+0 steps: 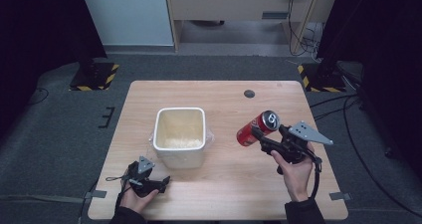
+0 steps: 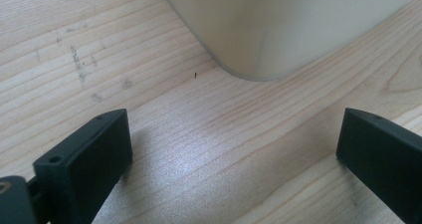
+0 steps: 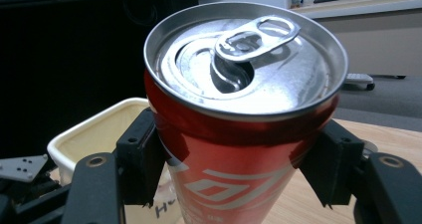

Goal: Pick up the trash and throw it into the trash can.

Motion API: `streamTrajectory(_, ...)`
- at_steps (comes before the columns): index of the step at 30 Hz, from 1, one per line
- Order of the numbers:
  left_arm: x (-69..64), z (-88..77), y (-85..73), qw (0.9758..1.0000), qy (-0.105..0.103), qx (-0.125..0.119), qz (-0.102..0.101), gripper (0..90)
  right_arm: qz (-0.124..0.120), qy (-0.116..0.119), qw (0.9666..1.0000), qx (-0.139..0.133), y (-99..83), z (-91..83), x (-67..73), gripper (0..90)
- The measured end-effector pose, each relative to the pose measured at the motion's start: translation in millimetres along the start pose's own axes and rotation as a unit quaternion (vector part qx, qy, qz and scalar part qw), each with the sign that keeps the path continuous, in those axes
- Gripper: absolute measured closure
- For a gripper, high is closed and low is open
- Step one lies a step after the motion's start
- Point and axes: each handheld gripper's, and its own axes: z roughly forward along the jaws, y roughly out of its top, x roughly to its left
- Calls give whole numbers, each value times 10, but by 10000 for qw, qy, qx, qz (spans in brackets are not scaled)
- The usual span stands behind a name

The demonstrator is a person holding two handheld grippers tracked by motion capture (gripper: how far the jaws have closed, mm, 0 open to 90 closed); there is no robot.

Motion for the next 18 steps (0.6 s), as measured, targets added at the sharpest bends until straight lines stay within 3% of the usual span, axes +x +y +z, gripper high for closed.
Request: streamTrajectory(18, 0, 0, 0, 10000, -1, 1, 0, 2, -42, 161, 9997, -168, 238, 249, 145, 337)
